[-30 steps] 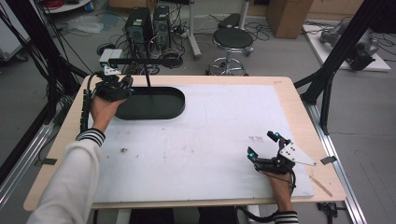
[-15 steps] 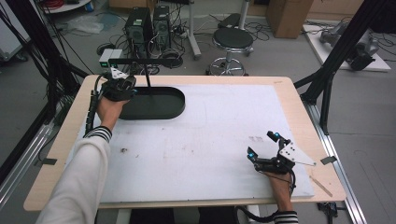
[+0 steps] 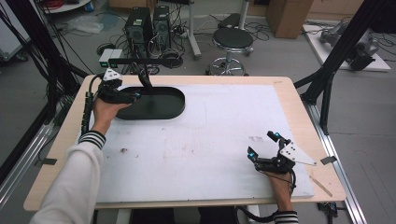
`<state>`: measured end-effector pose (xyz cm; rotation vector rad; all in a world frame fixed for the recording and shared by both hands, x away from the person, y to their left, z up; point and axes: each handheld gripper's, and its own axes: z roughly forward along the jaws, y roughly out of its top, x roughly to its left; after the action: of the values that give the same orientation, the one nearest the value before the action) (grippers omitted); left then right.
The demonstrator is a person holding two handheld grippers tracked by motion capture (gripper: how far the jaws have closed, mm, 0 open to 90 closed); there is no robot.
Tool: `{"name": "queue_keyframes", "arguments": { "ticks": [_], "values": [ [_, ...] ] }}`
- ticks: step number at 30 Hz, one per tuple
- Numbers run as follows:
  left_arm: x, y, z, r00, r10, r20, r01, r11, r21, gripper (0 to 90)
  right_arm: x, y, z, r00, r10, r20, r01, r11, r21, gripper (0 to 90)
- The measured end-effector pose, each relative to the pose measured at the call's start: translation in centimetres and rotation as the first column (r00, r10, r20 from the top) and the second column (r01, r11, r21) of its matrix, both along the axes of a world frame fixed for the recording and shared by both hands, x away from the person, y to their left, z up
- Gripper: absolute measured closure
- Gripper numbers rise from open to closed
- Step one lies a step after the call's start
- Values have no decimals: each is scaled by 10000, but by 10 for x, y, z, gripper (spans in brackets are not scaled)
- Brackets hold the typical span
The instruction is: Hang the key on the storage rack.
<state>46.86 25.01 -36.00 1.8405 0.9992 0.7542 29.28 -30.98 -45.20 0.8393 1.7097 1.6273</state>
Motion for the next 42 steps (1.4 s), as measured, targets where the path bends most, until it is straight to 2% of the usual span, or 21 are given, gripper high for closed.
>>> {"name": "queue_keyframes", "arguments": {
  "ticks": [2, 5, 8, 12, 13, 17, 21, 24, 27, 28, 30, 31, 32, 37, 39, 41, 42],
  "values": [
    [-7, 5, 2, 9995, -234, 199, 240, 9992, -318, 17, 0, -1, 0, 10000, -4, 29, 4, 10000, 20, 3],
    [-21, 10, 4, 9961, -711, 523, 751, 9942, -773, 17, 0, 0, 0, 10000, 6, -51, -6, 10000, 17, 3],
    [-39, 13, 4, 9892, -1170, 884, 1251, 9879, -921, 17, 0, 0, 0, 10000, -15, 1, 15, 10000, -44, 3],
    [-69, 18, 1, 9780, -1528, 1418, 1698, 9786, -1161, 17, 0, 0, 0, 10000, -20, 61, 21, 10000, -77, 3],
    [-77, 20, -1, 9735, -1600, 1632, 1798, 9770, -1148, 17, 0, 1, 0, 9999, -7, 127, 8, 9999, -112, 3],
    [-107, 30, -13, 9640, -1712, 2035, 2062, 9645, -1652, 17, 0, 0, 0, 10000, -15, 60, 16, 10000, -81, 3],
    [-133, 37, -27, 9599, -1699, 2228, 2159, 9554, -2015, 17, -1, 1, 0, 10000, -24, 22, 24, 10000, -14, 3],
    [-151, 42, -40, 9566, -1712, 2358, 2269, 9453, -2344, 17, -1, 1, 0, 10000, -40, 34, 41, 10000, -72, 3],
    [-167, 44, -54, 9529, -1730, 2492, 2360, 9387, -2511, 17, -1, 1, 0, 10000, -39, 71, 40, 9999, -106, 3],
    [-171, 44, -58, 9525, -1748, 2494, 2389, 9368, -2557, 17, -1, 1, 0, 10000, -45, 78, 46, 9999, -102, 3],
    [-180, 43, -66, 9467, -1798, 2672, 2522, 9298, -2682, 17, -1, 1, 0, 10000, -61, 61, 62, 9999, -143, 3],
    [-183, 42, -70, 9434, -1795, 2787, 2552, 9298, -2652, 17, -1, 1, 0, 10000, -61, 61, 62, 9999, -143, 3],
    [-186, 41, -74, 9404, -1831, 2867, 2634, 9252, -2730, 17, -1, 1, 0, 10000, -63, 72, 64, 9999, -154, 3],
    [-195, 40, -87, 9370, -1759, 3018, 2654, 9202, -2877, 17, -1, 2, 0, 10000, -53, 47, 54, 9998, -165, 3],
    [-197, 41, -92, 9316, -1734, 3194, 2712, 9168, -2932, 17, -1, 2, 0, 9999, -58, 84, 60, 9998, -211, 3],
    [-201, 43, -94, 9203, -1587, 3576, 2768, 9101, -3084, 17, -1, 2, 0, 10000, -54, 81, 56, 9998, -202, 3],
    [-202, 44, -95, 9184, -1449, 3682, 2708, 9087, -3177, 17, -1, 2, 0, 9999, -60, 86, 62, 9997, -216, 3]
  ]
}}
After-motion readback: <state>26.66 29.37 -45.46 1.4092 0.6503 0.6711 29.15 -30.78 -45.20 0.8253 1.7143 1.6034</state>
